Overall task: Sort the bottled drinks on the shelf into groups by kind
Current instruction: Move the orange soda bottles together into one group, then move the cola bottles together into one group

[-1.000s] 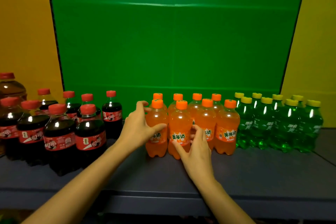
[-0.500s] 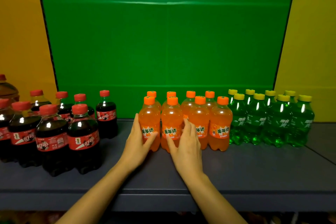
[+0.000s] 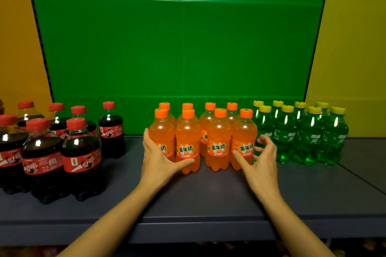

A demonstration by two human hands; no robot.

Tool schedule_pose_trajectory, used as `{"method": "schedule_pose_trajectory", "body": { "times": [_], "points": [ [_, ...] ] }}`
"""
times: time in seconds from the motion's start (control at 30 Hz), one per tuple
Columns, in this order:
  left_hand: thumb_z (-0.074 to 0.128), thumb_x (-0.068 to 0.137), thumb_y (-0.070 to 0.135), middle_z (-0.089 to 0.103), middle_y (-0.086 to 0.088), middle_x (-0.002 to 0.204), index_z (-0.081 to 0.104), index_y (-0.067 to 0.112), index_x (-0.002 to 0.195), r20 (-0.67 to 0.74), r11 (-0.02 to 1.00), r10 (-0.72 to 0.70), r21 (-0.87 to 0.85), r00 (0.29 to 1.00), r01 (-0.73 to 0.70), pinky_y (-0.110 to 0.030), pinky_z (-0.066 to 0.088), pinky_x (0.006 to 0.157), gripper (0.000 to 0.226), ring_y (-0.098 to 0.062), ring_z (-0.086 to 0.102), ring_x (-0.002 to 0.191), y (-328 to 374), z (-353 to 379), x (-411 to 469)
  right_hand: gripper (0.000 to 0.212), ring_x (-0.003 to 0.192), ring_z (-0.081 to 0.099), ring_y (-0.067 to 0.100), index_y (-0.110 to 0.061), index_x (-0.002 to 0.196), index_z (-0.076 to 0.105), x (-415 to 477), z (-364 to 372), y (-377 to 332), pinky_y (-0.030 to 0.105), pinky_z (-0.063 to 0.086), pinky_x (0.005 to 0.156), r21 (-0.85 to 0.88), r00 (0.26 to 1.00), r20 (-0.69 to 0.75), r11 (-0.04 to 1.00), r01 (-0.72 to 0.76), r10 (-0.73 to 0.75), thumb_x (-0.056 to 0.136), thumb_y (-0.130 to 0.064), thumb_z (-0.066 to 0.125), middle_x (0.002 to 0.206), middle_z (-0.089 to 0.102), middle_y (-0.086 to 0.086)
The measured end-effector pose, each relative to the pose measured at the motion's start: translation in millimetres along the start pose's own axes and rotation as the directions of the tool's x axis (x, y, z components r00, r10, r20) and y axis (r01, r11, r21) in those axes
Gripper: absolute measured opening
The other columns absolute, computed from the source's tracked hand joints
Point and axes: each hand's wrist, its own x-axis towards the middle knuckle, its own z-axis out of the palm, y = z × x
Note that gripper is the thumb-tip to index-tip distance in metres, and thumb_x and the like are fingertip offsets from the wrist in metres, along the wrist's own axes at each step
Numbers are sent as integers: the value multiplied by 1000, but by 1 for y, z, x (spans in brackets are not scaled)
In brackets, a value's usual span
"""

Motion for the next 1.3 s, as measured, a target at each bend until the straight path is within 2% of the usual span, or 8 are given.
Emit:
{"method": "schedule_pose_trajectory", "body": {
  "times": [0.13, 0.27, 0.7, 0.83, 1.03, 1.13, 1.2, 1.3],
  "points": [
    [88, 42, 46, 18, -9, 152, -10, 21, 145, -4, 1000, 3, 15, 1000, -3, -48, 34, 109, 144, -26, 30, 137, -2, 1, 2, 77, 120, 43, 24, -10, 135, 32, 0, 7, -1, 39, 42, 97, -44, 1000, -2, 999, 26, -26, 74, -28, 75, 133, 38, 9],
    [87, 42, 47, 20, -8, 152, -10, 20, 145, -9, 1000, -3, 20, 1000, 3, -48, 34, 109, 144, -26, 31, 137, -2, 1, 3, 75, 121, 44, 26, -9, 135, 32, 0, 11, 2, 46, 43, 99, -50, 998, 19, 997, 58, -57, 75, -26, 75, 133, 38, 10],
    [88, 47, 40, 26, -9, 148, -1, 14, 145, -49, 999, 9, 52, 999, -6, -46, 37, 107, 134, -26, 34, 134, -2, 4, 5, 62, 117, 48, 29, -9, 132, 36, 13, 15, 9, 49, 43, 95, -17, 998, 19, 998, 61, -60, 81, -18, 69, 131, 45, 11],
    [87, 49, 42, 24, -9, 150, -3, 13, 145, -46, 997, 14, 77, 999, -10, -45, 36, 108, 135, -26, 32, 136, 0, 3, 4, 60, 118, 47, 28, -8, 133, 36, 11, 16, 8, 43, 42, 96, 14, 998, 22, 999, 51, -51, 82, -16, 66, 131, 44, 11],
    [83, 54, 47, 15, -7, 154, -13, 14, 146, -27, 992, 1, 125, 1000, 2, -41, 31, 109, 136, -23, 24, 141, 7, -2, -3, 59, 121, 38, 20, -6, 130, 39, 0, 9, -2, 24, 27, 96, 46, 993, -37, 992, 115, -114, 80, -12, 68, 131, 42, 10],
    [78, 65, 47, 17, -6, 153, -6, 13, 147, -21, 980, 22, 196, 1000, -18, -38, 31, 108, 122, -21, 23, 140, 9, -13, -14, 49, 114, 41, 13, -12, 123, 45, -6, 5, -13, 26, 34, 95, 162, 974, -59, 960, 228, -221, 80, -3, 65, 122, 44, -2],
    [74, 72, 41, 30, -2, 146, 15, 15, 145, -52, 973, 86, 220, 995, -73, -37, 36, 102, 98, -19, 34, 134, 9, -24, -25, 43, 108, 47, 13, -20, 116, 47, -12, 7, -23, 27, 40, 90, 242, 960, -23, 930, 276, -279, 81, -1, 63, 114, 45, -8],
    [71, 78, 31, 47, 3, 125, 42, 16, 128, -120, 949, 197, 274, 973, -158, -33, 47, 85, 59, -14, 52, 108, 6, -45, -45, 38, 98, 54, 7, -27, 108, 50, -26, 17, -41, 13, 43, 82, 310, 939, 99, 907, 285, -329, 82, -2, 62, 106, 50, -18]
  ]
}}
